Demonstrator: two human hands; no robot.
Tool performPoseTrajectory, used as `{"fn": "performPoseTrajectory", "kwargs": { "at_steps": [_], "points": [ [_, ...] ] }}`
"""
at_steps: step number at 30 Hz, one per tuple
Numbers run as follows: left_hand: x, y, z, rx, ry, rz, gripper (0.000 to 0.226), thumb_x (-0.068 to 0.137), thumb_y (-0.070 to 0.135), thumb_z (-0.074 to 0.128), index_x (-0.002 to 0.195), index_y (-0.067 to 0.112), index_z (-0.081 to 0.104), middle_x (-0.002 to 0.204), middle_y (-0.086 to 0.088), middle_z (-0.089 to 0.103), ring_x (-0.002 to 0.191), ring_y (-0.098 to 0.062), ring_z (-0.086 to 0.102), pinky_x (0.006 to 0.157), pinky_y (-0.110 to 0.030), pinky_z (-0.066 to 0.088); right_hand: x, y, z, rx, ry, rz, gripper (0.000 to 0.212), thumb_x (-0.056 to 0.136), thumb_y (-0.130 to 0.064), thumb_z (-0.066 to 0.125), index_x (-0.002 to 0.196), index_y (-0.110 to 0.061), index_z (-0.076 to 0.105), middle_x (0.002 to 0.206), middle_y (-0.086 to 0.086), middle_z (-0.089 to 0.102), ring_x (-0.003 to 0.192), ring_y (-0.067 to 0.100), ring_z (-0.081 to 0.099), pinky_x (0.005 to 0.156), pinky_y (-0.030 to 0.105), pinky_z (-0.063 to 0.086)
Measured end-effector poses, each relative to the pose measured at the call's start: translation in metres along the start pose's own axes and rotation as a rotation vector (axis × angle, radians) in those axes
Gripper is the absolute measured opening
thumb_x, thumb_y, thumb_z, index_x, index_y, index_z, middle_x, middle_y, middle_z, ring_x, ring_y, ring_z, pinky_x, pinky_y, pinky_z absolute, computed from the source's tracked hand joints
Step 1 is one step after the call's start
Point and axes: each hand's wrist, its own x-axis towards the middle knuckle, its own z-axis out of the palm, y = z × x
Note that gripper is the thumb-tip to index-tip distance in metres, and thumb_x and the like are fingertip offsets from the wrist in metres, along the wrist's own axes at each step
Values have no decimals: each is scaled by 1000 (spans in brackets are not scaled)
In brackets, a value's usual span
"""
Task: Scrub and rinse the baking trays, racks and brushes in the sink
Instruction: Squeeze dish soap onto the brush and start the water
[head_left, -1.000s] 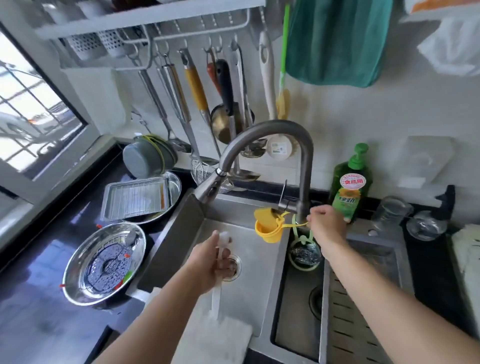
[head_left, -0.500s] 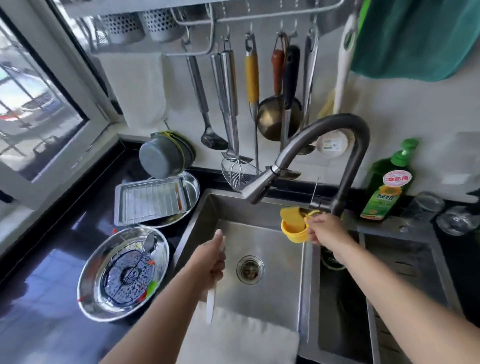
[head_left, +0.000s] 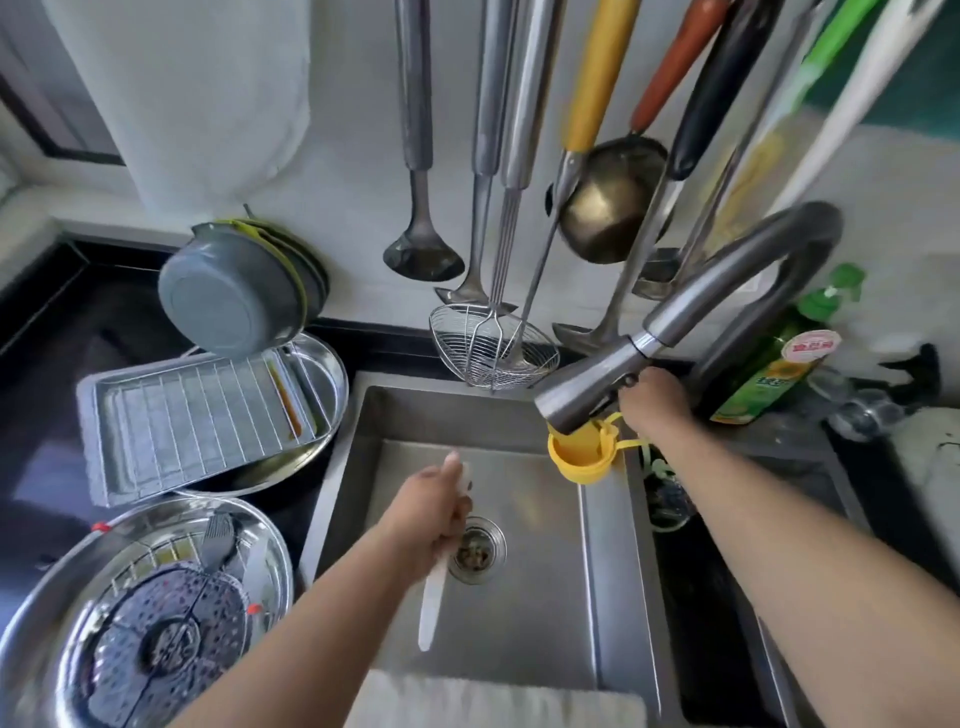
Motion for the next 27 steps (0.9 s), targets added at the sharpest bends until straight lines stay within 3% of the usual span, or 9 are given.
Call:
{"fn": "performPoseTrajectory", "kwargs": {
  "at_steps": [4, 8, 10, 16, 20, 23, 27],
  "points": [
    [2, 4, 2, -111, -82, 71, 13, 109, 14, 48, 109, 5, 58, 96, -12, 66, 54, -14, 47, 47, -24, 35, 21, -3, 14, 88, 104, 75, 21, 100, -11, 55, 111, 4, 65, 104, 20, 65, 102, 36, 63, 79, 35, 46],
    [1, 0, 5, -158, -88, 102, 13, 107, 8, 52, 111, 1, 63, 110, -12, 72, 59, -17, 53, 51, -27, 38, 23, -3, 23, 110, 149, 44, 12, 97, -3, 53, 89, -7, 61, 92, 16, 61, 92, 33, 63, 72, 36, 46],
    [-1, -3, 9, -154, -90, 102, 14, 106, 7, 52, 111, 2, 64, 113, -13, 73, 60, -18, 54, 53, -28, 37, 21, -2, 25, 77, 148, 33, 10, 96, -2, 55, 96, 1, 65, 96, 18, 65, 94, 34, 65, 71, 34, 44],
    [-3, -13, 12, -176, -44, 73, 20, 106, 6, 51, 121, -1, 62, 107, -14, 72, 56, -18, 55, 51, -29, 38, 20, -4, 18, 37, 131, 64, 21, 101, -8, 56, 115, 2, 66, 116, 20, 67, 109, 38, 65, 76, 33, 47],
    [-7, -18, 8, -184, 7, 44, 22, 108, 8, 49, 122, -1, 62, 106, -14, 72, 59, -18, 57, 53, -28, 42, 32, -2, 10, 34, 105, 107, 21, 96, -10, 64, 113, 2, 68, 117, 21, 68, 111, 37, 64, 75, 30, 46],
    [-9, -22, 1, -214, 25, -1, 22, 107, 9, 48, 114, -1, 65, 94, -11, 73, 62, -18, 57, 60, -29, 44, 28, 3, 5, 64, 59, 84, 21, 97, -14, 63, 112, 1, 68, 114, 20, 69, 108, 37, 65, 76, 32, 48],
    [2, -22, -10, -48, 65, -22, 31, 110, 31, 47, 86, 16, 57, 64, 2, 51, 44, -9, 33, 39, -20, 26, -7, 13, 2, 100, 103, -54, 29, 105, -21, 49, 122, -2, 63, 120, 19, 63, 109, 37, 62, 77, 32, 42]
  ]
}}
